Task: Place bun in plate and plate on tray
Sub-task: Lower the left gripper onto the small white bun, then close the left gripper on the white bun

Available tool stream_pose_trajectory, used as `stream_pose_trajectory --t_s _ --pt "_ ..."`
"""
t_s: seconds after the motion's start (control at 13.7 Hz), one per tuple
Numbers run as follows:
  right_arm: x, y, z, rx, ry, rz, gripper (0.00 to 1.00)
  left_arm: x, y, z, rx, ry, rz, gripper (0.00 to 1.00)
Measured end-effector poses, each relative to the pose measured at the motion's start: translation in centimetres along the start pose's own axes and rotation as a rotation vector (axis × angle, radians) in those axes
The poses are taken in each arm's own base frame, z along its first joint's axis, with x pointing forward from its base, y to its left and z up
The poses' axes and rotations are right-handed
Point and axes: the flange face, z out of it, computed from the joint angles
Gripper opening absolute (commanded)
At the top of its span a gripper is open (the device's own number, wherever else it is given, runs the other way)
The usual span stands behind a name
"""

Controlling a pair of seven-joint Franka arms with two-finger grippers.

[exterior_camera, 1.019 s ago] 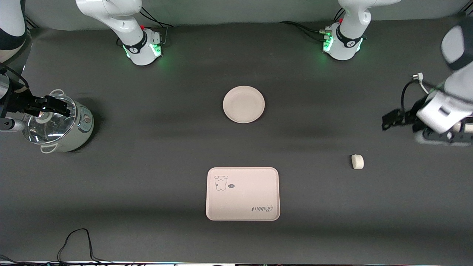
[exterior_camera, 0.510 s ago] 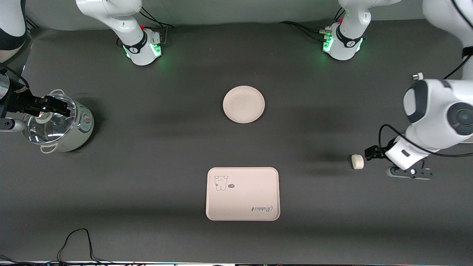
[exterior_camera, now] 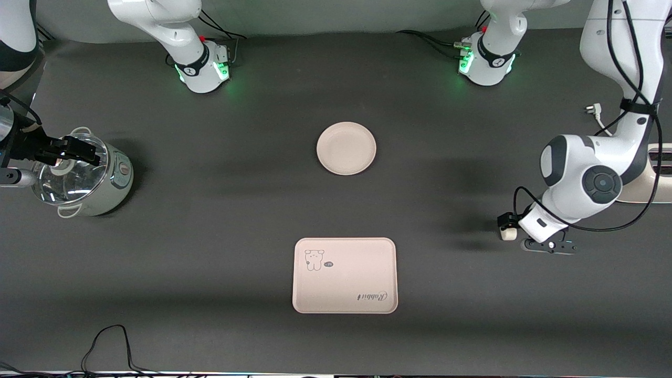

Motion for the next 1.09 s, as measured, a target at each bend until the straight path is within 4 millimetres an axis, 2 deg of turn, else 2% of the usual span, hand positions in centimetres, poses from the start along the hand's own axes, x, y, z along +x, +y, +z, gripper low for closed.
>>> stream_pose_trajectory --t_s 0.29,0.36,0.51,0.8,0.87,0.95,1.09 --pt "0.0 0.0 0.0 0.000 0.000 0.000 1.00 -0.5 0.2 3.1 -0.007 -0.010 -0.031 0.98" --pt "0.0 0.0 0.0 0.000 0.000 0.000 1.00 -0.7 0.2 3.8 -0.010 -0.003 -0.033 0.95" --pt "0.0 0.0 0.0 0.000 0.000 0.000 1.00 -1.2 0.4 5.2 -0.014 -0.004 -0.034 0.80" --pt "0.0 0.0 0.0 0.000 0.000 0.000 1.00 -1.4 0.2 5.8 -0.015 -0.008 -0.039 0.31" --pt "0.0 0.0 0.0 0.000 0.000 0.000 1.00 -1.4 0.2 5.8 -0.015 -0.008 -0.039 0.23" --pt "0.0 0.0 0.0 0.000 0.000 0.000 1.00 -1.4 0.2 5.8 -0.015 -0.008 -0.039 0.19" --pt "0.0 0.0 0.0 0.000 0.000 0.000 1.00 -1.4 0.2 5.8 -0.015 -0.008 -0.039 0.18"
